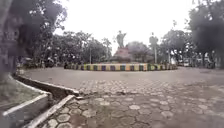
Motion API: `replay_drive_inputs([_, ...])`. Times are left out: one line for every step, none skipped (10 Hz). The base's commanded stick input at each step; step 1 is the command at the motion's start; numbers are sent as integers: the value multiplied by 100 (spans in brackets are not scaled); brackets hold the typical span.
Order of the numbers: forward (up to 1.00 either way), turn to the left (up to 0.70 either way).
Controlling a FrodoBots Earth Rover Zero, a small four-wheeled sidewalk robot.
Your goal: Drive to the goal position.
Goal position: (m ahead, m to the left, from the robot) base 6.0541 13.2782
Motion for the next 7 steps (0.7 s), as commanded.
replay_drive_inputs([70, 0])
replay_drive_inputs([70, 0])
replay_drive_inputs([70, 0])
replay_drive_inputs([70, 0])
replay_drive_inputs([70, 0])
replay_drive_inputs([70, 0])
replay_drive_inputs([70, 0])
